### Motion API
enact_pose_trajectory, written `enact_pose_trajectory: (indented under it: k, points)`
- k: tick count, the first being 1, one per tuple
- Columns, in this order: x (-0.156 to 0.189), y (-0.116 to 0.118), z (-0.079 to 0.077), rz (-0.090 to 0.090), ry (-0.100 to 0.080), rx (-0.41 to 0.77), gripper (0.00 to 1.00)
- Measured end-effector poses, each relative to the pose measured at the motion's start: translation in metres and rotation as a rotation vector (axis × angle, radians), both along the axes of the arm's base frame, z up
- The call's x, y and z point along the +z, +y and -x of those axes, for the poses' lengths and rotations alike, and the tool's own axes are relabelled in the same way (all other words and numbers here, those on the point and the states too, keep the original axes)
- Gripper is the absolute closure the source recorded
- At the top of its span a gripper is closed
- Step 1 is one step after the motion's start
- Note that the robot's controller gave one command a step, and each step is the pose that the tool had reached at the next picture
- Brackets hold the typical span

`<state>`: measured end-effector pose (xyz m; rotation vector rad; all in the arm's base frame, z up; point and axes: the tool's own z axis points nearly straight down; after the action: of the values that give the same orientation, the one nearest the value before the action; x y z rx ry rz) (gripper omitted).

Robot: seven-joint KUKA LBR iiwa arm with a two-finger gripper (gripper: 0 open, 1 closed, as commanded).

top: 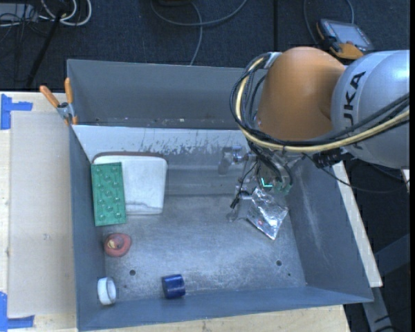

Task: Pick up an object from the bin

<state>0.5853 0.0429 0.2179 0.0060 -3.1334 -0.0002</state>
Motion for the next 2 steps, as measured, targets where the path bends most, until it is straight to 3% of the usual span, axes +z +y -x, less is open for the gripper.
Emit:
enact_pose_trajectory:
  k: [1, 2]
  points:
    - [-0.123, -0.088, -0.028, 0.002, -0.001, -0.007, 0.00]
    - [-0.149, -0.047, -0.018, -0.002, -0.005, 0.097, 0.00]
